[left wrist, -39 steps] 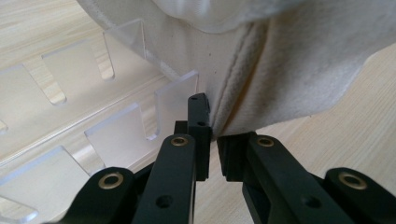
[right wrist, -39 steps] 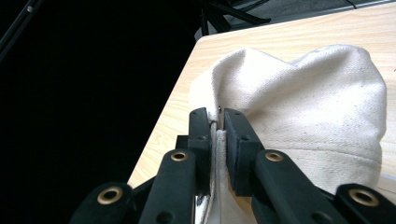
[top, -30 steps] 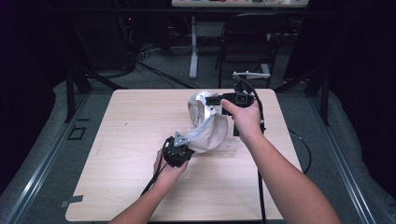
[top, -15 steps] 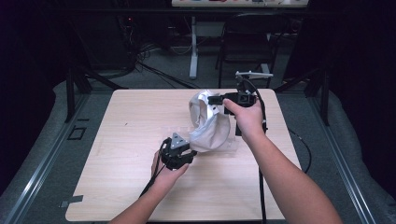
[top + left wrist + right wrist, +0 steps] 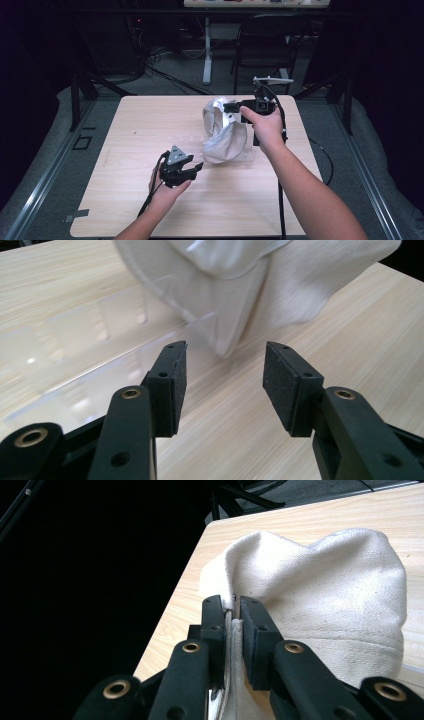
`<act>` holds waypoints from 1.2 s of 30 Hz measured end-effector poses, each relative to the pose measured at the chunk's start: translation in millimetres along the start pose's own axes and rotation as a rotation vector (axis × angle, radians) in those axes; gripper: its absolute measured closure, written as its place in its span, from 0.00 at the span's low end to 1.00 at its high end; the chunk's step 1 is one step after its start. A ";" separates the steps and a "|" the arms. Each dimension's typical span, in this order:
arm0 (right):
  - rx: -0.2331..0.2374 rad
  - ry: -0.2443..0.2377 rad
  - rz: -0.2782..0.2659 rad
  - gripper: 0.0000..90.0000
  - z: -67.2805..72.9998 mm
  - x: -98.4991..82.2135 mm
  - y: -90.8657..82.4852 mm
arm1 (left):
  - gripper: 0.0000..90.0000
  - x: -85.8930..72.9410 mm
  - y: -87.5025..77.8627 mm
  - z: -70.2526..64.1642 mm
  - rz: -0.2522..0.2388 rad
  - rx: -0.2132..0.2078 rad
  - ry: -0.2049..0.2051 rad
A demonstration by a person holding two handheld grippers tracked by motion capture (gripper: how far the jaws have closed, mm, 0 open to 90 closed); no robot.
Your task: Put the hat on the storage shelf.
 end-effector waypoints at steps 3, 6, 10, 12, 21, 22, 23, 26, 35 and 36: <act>0.000 0.003 0.002 0.91 -1.6 -0.9 -0.8 | 0.58 -6.6 -11.6 7.0 -0.009 0.013 -0.014; 0.001 0.003 0.002 0.91 -2.8 -1.5 -1.9 | 0.58 -16.5 -23.2 15.3 -0.015 0.028 -0.031; 0.002 0.004 0.000 0.90 -3.0 -2.0 -2.6 | 0.58 -30.1 -35.0 27.1 -0.023 0.046 -0.063; 0.002 0.003 -0.003 0.88 -2.9 -2.1 -3.3 | 0.58 -33.9 -38.8 32.8 -0.024 0.052 -0.081; 0.008 -0.030 -0.030 0.73 -1.5 -6.4 -12.8 | 0.57 -40.0 -42.0 46.6 -0.036 0.093 -0.105; 0.011 -0.034 -0.034 0.72 -1.5 -7.0 -14.2 | 0.57 -40.6 -41.5 46.5 -0.035 0.092 -0.114; 0.009 -0.038 -0.041 0.71 -1.6 -7.7 -15.4 | 0.56 -41.0 -41.1 47.1 -0.032 0.093 -0.111; 0.004 -0.050 -0.038 0.68 -3.0 -10.0 -19.2 | 0.56 -41.6 -40.6 48.1 -0.029 0.095 -0.111; -0.019 -0.087 -0.065 0.62 -9.1 -15.7 -30.8 | 0.56 -44.0 -40.0 51.1 -0.029 0.103 -0.126; -0.020 -0.091 -0.068 0.61 -9.6 -16.6 -32.5 | 0.56 -44.1 -40.1 51.3 -0.029 0.103 -0.126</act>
Point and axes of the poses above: each handheld gripper's, and its own axes: y roughly forward along the jaws, x roughly out of its top, z roughly to its left, the point moved 2 cm from there along y, roughly forward along the jaws, and after that the axes turned 7 degrees about -x, right-handed, at the moved point
